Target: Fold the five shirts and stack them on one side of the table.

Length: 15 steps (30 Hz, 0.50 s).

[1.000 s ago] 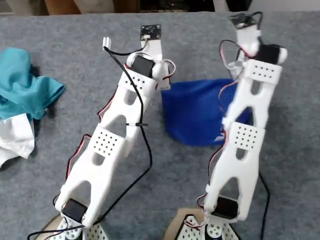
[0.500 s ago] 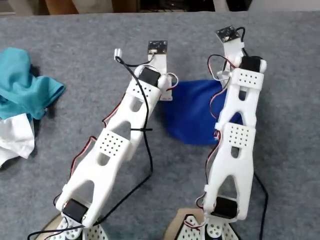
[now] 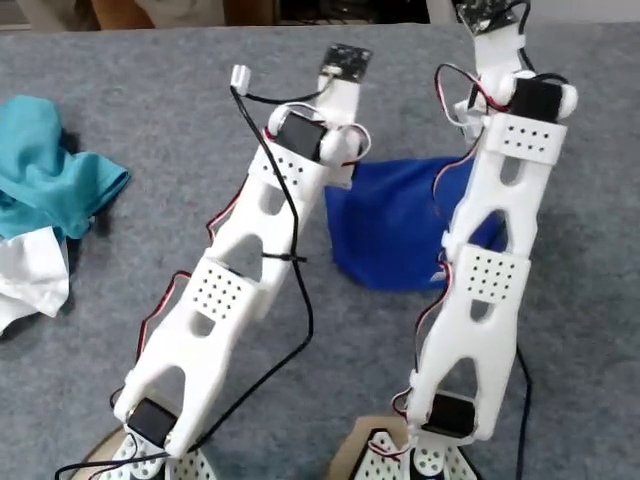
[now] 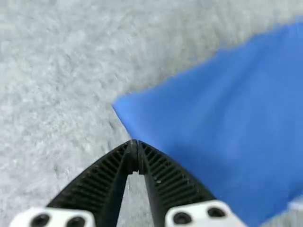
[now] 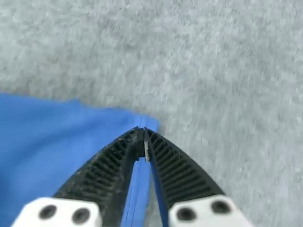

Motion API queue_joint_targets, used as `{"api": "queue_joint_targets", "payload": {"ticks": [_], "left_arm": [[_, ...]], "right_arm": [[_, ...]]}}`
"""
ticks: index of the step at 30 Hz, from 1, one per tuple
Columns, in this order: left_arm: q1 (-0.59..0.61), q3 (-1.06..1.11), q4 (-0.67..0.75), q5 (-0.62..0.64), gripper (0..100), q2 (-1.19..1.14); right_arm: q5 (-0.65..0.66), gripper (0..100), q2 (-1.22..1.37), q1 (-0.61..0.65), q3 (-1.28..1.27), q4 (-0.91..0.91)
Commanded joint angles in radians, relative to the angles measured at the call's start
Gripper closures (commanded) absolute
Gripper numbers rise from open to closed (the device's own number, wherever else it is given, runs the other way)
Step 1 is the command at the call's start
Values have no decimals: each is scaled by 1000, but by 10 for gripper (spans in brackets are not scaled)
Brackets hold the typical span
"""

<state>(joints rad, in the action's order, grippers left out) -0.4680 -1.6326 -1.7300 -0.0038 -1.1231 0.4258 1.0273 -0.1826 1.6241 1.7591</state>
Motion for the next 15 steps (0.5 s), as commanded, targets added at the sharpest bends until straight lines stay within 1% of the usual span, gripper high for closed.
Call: {"api": "queue_joint_targets", "payload": {"ticks": [1,4,6,10,15], "left_arm": [[-35,-34,-32,-37,982,70],[-66,-35,-32,-51,982,81],[-78,-29,-32,-49,982,96],[-74,-12,-32,-48,982,105],[-5,-9,-9,-46,981,91]], "right_arm": [[-52,995,-127,-41,19,31],[-71,995,-214,-87,-38,32],[-66,995,-297,-113,-156,32],[-61,995,-515,-160,-495,29],[-48,995,-802,-142,-909,8]]}}
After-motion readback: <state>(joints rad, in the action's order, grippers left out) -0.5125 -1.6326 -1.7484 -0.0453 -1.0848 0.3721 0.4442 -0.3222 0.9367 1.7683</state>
